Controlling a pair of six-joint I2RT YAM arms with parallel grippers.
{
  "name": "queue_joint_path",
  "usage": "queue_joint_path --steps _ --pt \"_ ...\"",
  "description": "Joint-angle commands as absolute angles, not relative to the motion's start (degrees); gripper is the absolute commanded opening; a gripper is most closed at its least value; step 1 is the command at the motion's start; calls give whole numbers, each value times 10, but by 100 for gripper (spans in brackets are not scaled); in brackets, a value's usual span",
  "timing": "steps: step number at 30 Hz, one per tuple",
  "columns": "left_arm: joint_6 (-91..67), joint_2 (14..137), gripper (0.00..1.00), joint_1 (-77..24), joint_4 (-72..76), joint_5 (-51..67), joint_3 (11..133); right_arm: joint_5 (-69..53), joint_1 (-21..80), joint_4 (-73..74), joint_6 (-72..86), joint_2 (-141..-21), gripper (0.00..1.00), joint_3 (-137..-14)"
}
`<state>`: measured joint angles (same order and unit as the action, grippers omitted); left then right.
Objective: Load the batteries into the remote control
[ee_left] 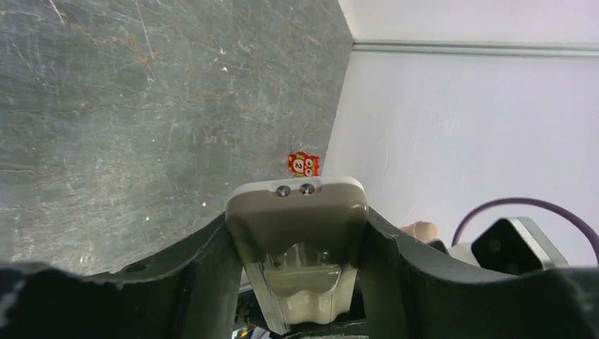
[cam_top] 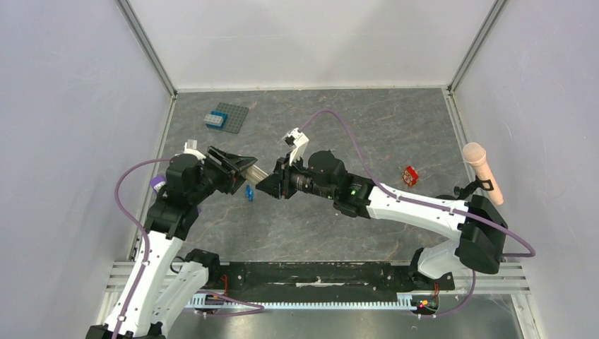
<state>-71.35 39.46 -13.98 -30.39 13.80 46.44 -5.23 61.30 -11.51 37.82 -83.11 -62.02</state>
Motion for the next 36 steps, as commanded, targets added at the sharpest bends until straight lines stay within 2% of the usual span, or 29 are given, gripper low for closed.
queue_joint_path --steps 1,4,8,14,17,22,24,27,31,36 --pt "-675 369 70 -140 -250 168 451 -77 600 -129 411 -803 16 -637" --pt "-605 354 77 -140 -185 204 441 -125 574 -113 449 -779 15 -626" --pt "-542 325 79 -139 -108 249 434 -217 538 -114 496 -758 16 -614" --pt "-592 319 77 -139 46 312 411 -349 504 -137 562 -755 20 -620" --pt "-619 325 75 -139 106 332 396 -397 493 -204 618 -749 21 -596" --pt "-619 337 75 -139 113 350 399 -441 486 -287 683 -750 22 -576" --pt "-614 340 67 -139 113 353 406 -442 483 -290 687 -749 22 -573" --pt "-611 338 62 -139 115 362 411 -439 475 -285 692 -745 22 -567" --pt "-598 334 61 -139 108 386 410 -437 471 -295 711 -746 22 -562" --pt "-592 324 67 -139 97 402 412 -437 457 -317 734 -742 22 -549"
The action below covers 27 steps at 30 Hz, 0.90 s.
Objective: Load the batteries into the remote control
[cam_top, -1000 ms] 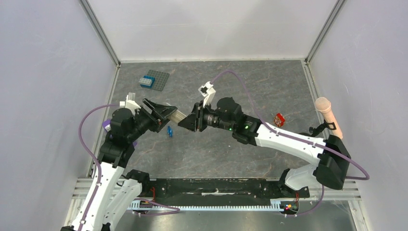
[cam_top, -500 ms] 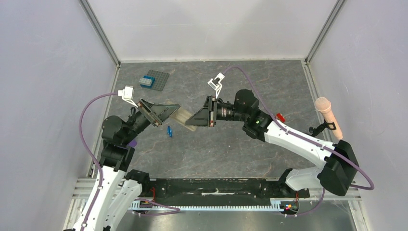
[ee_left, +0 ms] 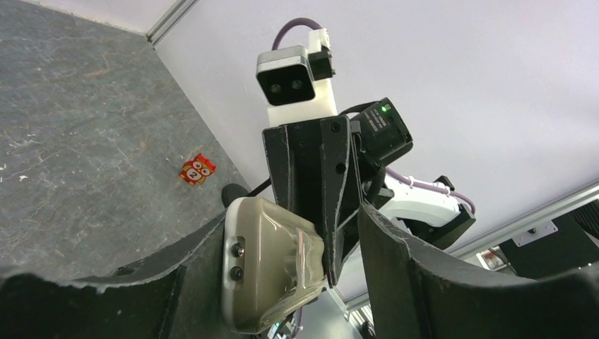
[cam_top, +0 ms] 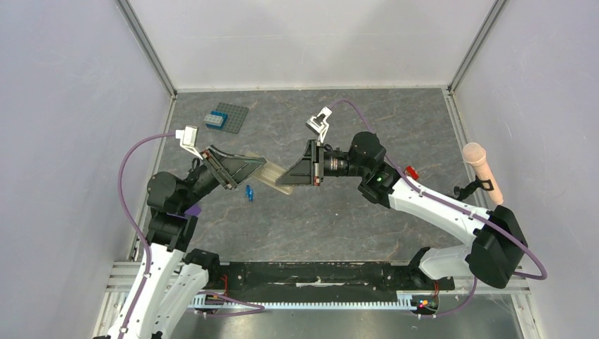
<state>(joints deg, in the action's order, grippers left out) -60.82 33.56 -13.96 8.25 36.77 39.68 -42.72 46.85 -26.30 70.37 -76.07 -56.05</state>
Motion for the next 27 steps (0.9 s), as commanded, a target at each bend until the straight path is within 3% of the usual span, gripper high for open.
queue_joint_path --steps 1,4,11,14,15,16,17,19,21,24,27 --pt "-590 321 68 -139 94 401 414 -437 453 -322 740 -741 22 -545" --pt "-592 318 67 -139 92 395 410 -440 449 -341 755 -742 22 -538" --pt "-599 329 48 -139 103 408 401 -448 449 -403 799 -756 22 -523" --pt "-596 331 31 -139 97 412 402 -446 449 -389 789 -759 22 -529" --pt "-594 331 20 -139 94 412 402 -445 449 -376 781 -760 23 -533" --pt "-591 331 8 -139 88 412 403 -442 449 -362 772 -761 27 -538" --pt "-587 332 2 -139 82 410 404 -438 449 -345 764 -761 36 -541" --pt "-579 329 2 -139 70 402 406 -425 449 -327 742 -756 66 -546" --pt "-558 315 2 -139 55 377 406 -398 449 -300 720 -747 85 -551" --pt "-510 292 2 -140 7 310 407 -319 449 -174 646 -725 99 -579" --pt "-478 281 2 -140 6 273 390 -205 449 -63 588 -693 99 -583"
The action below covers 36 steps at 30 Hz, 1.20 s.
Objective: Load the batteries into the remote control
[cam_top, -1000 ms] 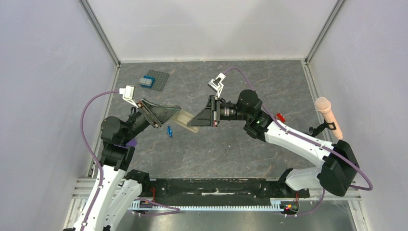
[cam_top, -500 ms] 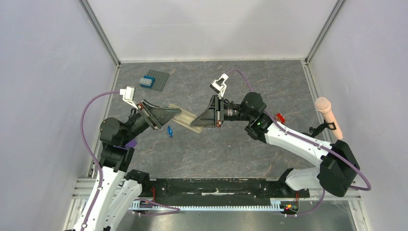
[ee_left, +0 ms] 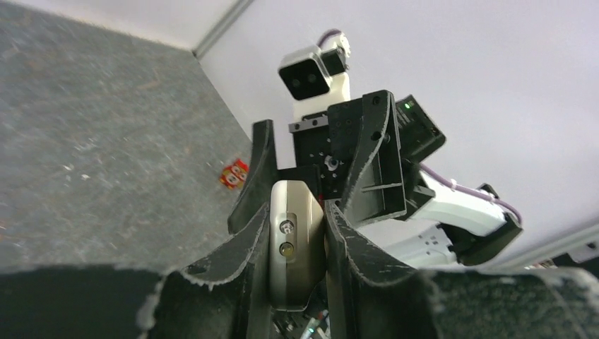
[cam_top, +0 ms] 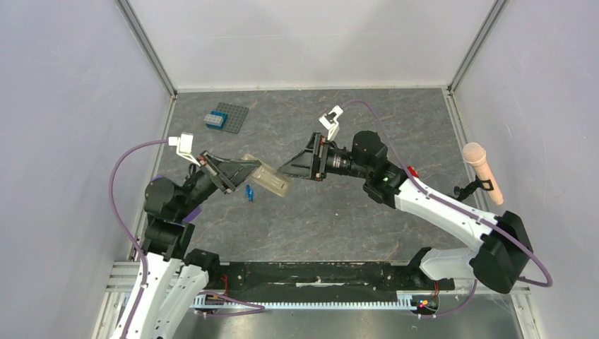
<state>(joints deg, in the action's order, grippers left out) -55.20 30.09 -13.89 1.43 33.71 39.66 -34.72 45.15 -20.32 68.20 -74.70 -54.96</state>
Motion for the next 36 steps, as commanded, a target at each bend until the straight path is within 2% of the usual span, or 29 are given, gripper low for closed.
queue_joint_path --steps 1,9,14,16,22,27,31,36 --pt "-476 282 2 -140 14 263 378 -164 449 -37 583 -681 94 -576" --pt "-551 288 2 -145 143 169 258 -52 469 -62 609 -583 71 -461" --pt "-568 315 2 -163 186 145 234 -16 506 -78 632 -598 48 -447" --pt "-565 321 2 -176 188 137 232 -8 518 -85 639 -613 44 -449" --pt "-562 310 2 -193 190 125 224 -5 539 -111 663 -659 39 -462" --pt "-571 293 2 -194 190 128 214 -27 540 -134 688 -683 31 -463" --pt "-570 289 2 -194 190 141 213 -38 540 -158 699 -691 21 -457" --pt "-573 283 2 -195 189 146 210 -40 540 -168 701 -696 22 -462"
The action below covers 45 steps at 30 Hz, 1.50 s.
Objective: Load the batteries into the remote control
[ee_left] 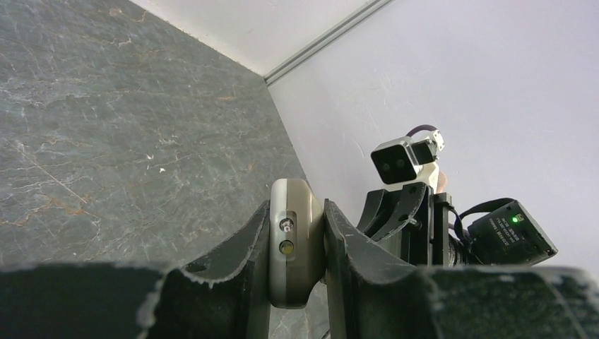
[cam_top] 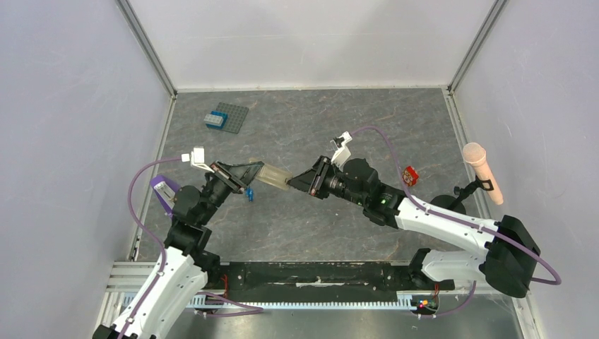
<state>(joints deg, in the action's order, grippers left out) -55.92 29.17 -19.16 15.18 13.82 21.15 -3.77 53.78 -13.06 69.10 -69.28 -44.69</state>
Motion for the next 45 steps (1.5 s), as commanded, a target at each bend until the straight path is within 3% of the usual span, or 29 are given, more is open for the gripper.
queue_joint_path --steps 1,7,12,17,26,45 --pt "-575 282 2 -194 189 146 210 -38 540 -163 702 -699 23 -467" --pt "-586 278 2 -195 189 159 214 -42 540 -163 711 -713 25 -471" --pt "-587 275 2 -195 189 166 211 -37 540 -188 715 -708 14 -459" --pt "-589 271 2 -195 189 164 206 -35 539 -192 713 -710 13 -465" --pt "-591 265 2 -195 188 160 203 -22 539 -171 708 -710 22 -467" --pt "-598 277 2 -195 209 156 198 -4 539 -142 689 -720 24 -476"
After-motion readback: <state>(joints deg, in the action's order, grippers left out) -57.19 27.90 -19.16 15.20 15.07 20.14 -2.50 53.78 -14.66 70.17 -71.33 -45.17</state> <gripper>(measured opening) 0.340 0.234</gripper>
